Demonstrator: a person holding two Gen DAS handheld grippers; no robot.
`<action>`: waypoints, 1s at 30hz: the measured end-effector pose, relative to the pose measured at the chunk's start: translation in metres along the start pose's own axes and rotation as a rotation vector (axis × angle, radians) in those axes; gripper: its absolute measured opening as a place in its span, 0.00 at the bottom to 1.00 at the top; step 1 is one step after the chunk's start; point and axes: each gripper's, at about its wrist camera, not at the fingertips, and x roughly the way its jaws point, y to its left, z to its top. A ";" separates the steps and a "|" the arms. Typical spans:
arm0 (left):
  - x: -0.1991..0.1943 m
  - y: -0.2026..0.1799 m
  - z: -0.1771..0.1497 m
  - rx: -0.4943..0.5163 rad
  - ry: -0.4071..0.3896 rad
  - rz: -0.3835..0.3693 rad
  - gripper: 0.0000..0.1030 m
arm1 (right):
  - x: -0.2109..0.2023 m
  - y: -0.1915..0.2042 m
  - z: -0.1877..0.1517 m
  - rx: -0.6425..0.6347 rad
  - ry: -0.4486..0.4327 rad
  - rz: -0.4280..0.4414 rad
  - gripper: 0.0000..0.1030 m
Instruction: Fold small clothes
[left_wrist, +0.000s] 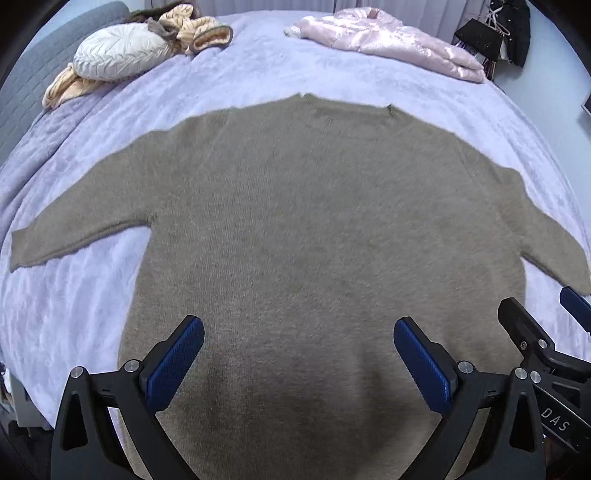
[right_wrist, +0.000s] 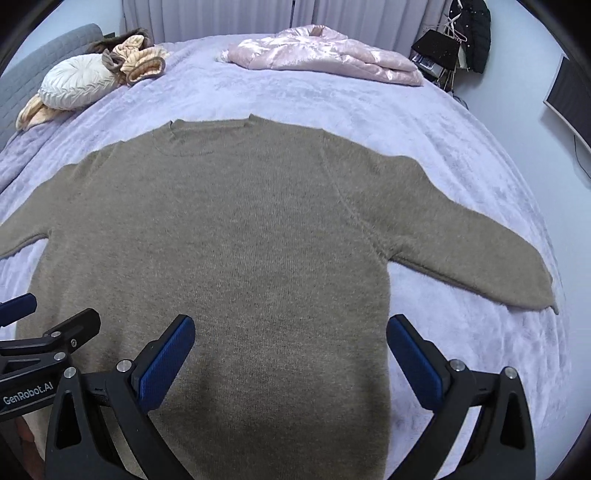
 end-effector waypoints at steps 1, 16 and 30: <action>-0.005 -0.004 0.002 0.006 -0.011 0.001 1.00 | -0.005 -0.002 0.002 0.004 -0.012 0.002 1.00; -0.035 -0.083 0.031 0.085 -0.088 -0.017 1.00 | -0.046 -0.081 0.019 0.137 -0.149 0.000 1.00; -0.017 -0.213 0.051 0.243 -0.091 -0.045 1.00 | -0.023 -0.209 0.002 0.313 -0.138 -0.086 1.00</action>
